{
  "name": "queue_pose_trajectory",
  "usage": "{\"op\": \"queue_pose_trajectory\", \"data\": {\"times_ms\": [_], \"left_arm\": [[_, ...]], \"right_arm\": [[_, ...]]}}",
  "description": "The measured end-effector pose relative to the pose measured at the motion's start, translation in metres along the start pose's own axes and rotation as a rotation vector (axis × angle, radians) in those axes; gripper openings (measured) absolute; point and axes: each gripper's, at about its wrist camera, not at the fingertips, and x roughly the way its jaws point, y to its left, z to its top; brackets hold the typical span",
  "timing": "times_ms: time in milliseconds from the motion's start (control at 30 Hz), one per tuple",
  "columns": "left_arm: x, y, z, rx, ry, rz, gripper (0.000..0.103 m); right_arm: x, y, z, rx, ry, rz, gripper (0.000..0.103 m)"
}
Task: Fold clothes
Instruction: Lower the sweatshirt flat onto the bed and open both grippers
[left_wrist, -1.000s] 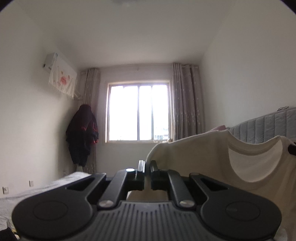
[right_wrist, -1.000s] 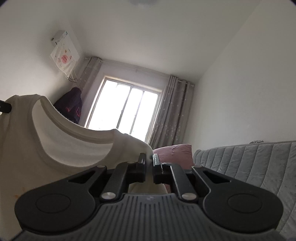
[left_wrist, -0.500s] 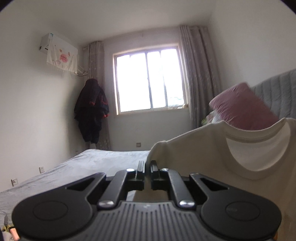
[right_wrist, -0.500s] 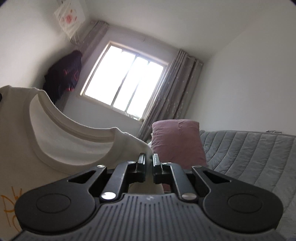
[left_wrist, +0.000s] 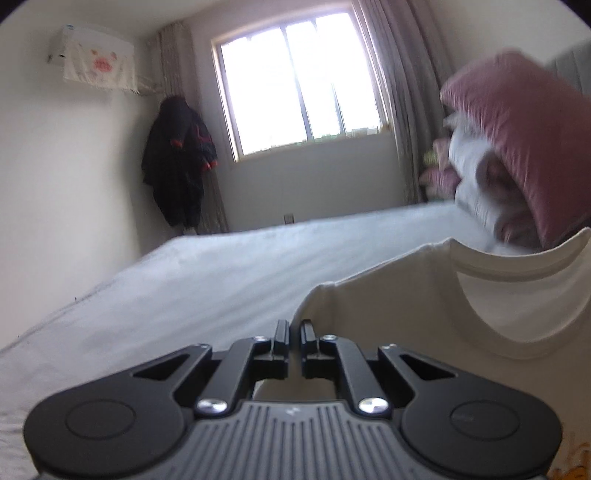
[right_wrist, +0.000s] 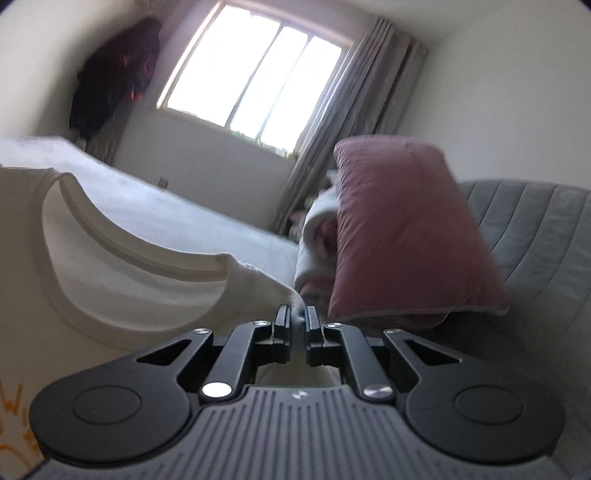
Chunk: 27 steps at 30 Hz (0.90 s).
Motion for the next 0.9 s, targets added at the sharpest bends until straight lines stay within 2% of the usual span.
{"op": "queue_pose_trajectory", "data": {"times_ms": [200,400,467,567,600,633,667,700,733,900], "left_arm": [[0.056,-0.019,-0.033,0.048,0.091,0.018,0.006],[0.085,-0.027,-0.053,0.073,0.198,0.013,0.008],[0.091,-0.026,-0.055,0.06,0.245,0.012,0.008],[0.09,-0.025,-0.054,0.051,0.258,0.021,0.008],[0.086,-0.023,-0.052,0.044,0.258,0.013,0.008],[0.082,-0.022,-0.051,0.037,0.258,0.005,0.013],[0.077,-0.02,-0.049,0.029,0.258,-0.004,0.017],[0.071,-0.018,-0.047,0.016,0.262,-0.014,0.031],[0.066,-0.015,-0.046,0.003,0.266,-0.023,0.04],[0.039,-0.005,-0.041,-0.027,0.286,-0.059,0.043]], "right_arm": [[0.047,0.032,-0.037,-0.043,0.114,0.018,0.008],[0.081,0.058,-0.072,-0.1,0.226,0.043,0.008],[0.093,0.065,-0.075,-0.129,0.297,0.064,0.01],[0.086,0.069,-0.074,-0.154,0.292,0.053,0.013],[0.084,0.071,-0.074,-0.162,0.29,0.05,0.017],[0.082,0.072,-0.074,-0.17,0.288,0.046,0.022],[0.085,0.066,-0.07,-0.154,0.284,0.04,0.036],[0.081,0.061,-0.068,-0.125,0.286,0.042,0.046],[0.077,0.056,-0.066,-0.096,0.289,0.043,0.046],[0.05,0.036,-0.06,-0.029,0.296,0.061,0.046]]}}
